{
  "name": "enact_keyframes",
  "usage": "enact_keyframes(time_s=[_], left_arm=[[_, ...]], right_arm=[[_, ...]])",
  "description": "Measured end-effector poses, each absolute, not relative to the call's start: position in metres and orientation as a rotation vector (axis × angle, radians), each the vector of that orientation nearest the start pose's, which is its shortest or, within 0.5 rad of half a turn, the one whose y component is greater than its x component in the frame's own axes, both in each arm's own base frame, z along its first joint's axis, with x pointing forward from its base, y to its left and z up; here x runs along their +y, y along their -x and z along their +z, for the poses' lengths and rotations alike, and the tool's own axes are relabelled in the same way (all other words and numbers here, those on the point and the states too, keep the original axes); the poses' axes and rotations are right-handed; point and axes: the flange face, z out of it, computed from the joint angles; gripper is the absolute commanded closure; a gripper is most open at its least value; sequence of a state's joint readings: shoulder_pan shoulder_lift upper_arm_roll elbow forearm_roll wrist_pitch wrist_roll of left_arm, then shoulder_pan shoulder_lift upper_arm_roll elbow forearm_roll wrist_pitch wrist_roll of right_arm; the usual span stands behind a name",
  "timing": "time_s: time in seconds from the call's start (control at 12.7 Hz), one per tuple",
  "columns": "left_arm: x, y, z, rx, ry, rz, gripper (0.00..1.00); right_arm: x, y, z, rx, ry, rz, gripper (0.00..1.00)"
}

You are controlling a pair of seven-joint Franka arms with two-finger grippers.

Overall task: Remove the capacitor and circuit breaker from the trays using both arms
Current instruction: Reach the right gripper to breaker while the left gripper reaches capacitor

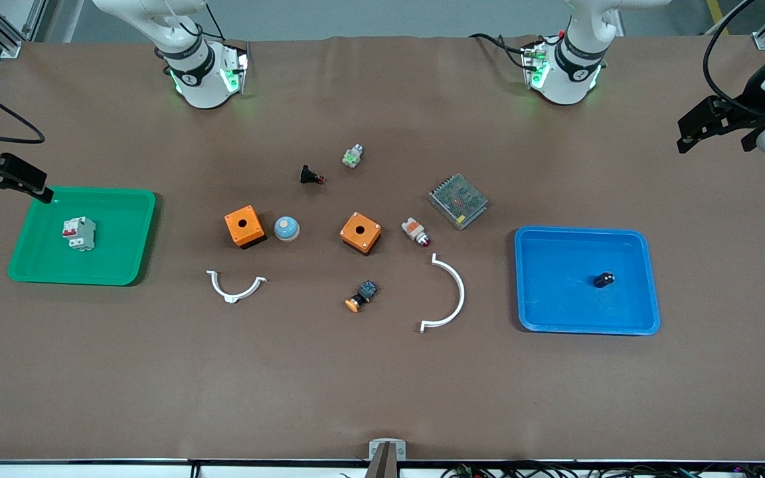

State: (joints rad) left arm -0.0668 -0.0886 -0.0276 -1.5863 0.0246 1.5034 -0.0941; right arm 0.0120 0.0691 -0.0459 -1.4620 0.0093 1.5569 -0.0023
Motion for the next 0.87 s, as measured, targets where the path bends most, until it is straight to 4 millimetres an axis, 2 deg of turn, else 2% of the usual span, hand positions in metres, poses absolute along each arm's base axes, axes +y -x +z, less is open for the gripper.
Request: enact_keyframes(time_s=[0.32, 0.47, 0.63, 0.79, 0.87], left_arm=[[-0.045, -0.52, 0.655, -0.007, 3.115, 0.0, 0.0], [-0.042, -0.53, 0.642, -0.017, 3.113, 0.037, 0.0], [-0.033, -0.548, 0.61, -0.045, 3.106, 0.127, 0.0], [-0.021, -0.574, 0.56, -0.081, 3.1, 0.203, 0.0], [-0.013, -0.586, 0.529, -0.102, 3.102, 0.197, 0.0]], right_arm=[[-0.017, -0.571, 0.64, 0.047, 3.135, -0.037, 0.0], [-0.019, -0.568, 0.644, 0.052, 3.134, -0.039, 0.0], [-0.02, -0.568, 0.645, 0.057, 3.134, -0.043, 0.0], [-0.021, -0.568, 0.644, 0.058, 3.135, -0.041, 0.0], [-0.021, -0.569, 0.643, 0.058, 3.135, -0.038, 0.0]])
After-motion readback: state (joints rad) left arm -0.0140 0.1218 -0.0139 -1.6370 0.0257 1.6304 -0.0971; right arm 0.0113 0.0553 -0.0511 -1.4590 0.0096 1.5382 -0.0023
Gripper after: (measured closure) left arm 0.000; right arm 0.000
